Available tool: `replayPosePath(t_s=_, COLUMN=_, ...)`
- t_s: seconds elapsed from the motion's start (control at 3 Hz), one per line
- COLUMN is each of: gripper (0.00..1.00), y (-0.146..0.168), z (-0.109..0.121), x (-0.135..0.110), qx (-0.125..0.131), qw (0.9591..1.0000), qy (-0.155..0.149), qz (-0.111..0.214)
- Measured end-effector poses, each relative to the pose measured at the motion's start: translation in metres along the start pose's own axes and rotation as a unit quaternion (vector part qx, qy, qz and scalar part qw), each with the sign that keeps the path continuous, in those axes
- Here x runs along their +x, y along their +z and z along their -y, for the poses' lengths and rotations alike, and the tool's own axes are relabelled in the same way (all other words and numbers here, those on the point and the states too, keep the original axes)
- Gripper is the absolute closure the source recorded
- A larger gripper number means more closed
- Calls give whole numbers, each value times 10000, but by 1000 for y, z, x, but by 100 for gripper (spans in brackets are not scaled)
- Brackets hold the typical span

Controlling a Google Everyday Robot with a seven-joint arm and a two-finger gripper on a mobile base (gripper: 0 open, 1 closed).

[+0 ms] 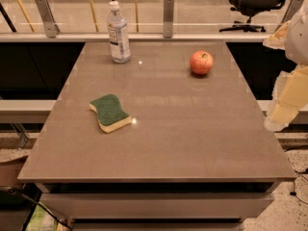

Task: Pick apple

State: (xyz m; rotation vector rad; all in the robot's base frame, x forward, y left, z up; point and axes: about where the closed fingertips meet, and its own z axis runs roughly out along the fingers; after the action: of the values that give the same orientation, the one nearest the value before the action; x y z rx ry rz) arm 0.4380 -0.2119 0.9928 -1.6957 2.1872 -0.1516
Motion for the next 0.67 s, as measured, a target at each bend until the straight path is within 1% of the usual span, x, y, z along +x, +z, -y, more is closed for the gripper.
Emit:
replayPosePath(t_s=0.33, gripper=0, y=-1, z=1, x=0, qx=26, qw=10000, qy=8, qz=15)
replayPosePath(t_s=0.67, gripper=0, y=4, z=18, x=-3, qx=125, qw=9998, qy=76, qz=161)
